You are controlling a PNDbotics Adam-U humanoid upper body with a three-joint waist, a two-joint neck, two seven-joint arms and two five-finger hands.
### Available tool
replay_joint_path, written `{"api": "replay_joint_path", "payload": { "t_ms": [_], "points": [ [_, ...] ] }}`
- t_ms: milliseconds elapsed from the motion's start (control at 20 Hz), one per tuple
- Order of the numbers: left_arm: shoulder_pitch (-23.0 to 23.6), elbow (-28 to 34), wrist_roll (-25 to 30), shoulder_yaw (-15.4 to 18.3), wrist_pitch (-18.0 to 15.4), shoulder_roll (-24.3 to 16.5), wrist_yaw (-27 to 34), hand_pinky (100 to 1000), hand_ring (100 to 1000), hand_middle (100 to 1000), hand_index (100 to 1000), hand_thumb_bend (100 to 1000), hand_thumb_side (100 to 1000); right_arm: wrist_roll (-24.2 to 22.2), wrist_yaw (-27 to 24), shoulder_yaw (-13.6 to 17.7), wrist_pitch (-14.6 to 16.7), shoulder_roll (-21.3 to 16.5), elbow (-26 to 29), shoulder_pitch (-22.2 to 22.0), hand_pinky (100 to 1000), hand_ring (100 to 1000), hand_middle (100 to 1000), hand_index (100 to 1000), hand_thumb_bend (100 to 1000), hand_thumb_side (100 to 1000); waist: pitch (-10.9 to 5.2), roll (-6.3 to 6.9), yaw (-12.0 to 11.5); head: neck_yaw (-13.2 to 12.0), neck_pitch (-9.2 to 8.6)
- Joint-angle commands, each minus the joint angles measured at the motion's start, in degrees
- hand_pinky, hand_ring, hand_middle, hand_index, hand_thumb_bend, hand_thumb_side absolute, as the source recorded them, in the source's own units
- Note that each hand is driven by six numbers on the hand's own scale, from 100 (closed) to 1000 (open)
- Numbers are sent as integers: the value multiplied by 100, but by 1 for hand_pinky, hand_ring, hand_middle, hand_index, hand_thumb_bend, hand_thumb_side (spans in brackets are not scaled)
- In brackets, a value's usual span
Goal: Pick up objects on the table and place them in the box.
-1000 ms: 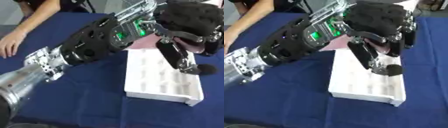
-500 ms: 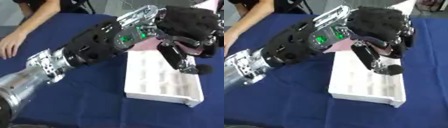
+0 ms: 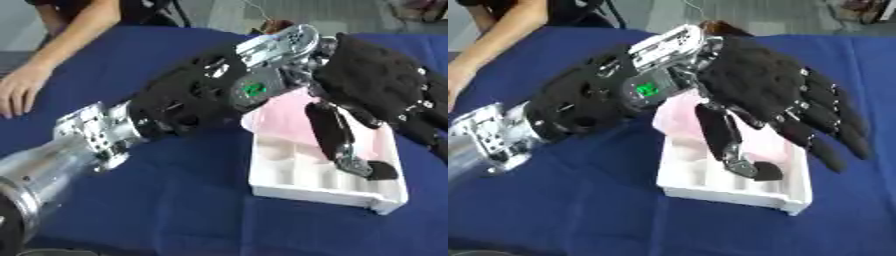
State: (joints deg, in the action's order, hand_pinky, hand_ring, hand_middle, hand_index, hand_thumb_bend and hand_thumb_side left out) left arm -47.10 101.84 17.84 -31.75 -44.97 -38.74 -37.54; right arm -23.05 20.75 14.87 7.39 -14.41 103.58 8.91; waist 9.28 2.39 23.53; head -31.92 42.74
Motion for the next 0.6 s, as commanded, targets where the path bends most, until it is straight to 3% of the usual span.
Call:
{"api": "replay_joint_path", "payload": {
  "t_ms": [50,600],
  "points": [
    [-41,37,174,35,-82,-28,-63,927,975,968,962,100,856,-8,-34,33,14,-73,61,68,587,675,799,947,100,759,-55,-43,-4,-36,-79],
    [82,-17,225,73,-91,-92,-235,968,989,974,966,100,869,2,-32,53,19,-65,52,45,587,675,799,947,100,760,-49,-65,-37,3,-76]
  ]
}}
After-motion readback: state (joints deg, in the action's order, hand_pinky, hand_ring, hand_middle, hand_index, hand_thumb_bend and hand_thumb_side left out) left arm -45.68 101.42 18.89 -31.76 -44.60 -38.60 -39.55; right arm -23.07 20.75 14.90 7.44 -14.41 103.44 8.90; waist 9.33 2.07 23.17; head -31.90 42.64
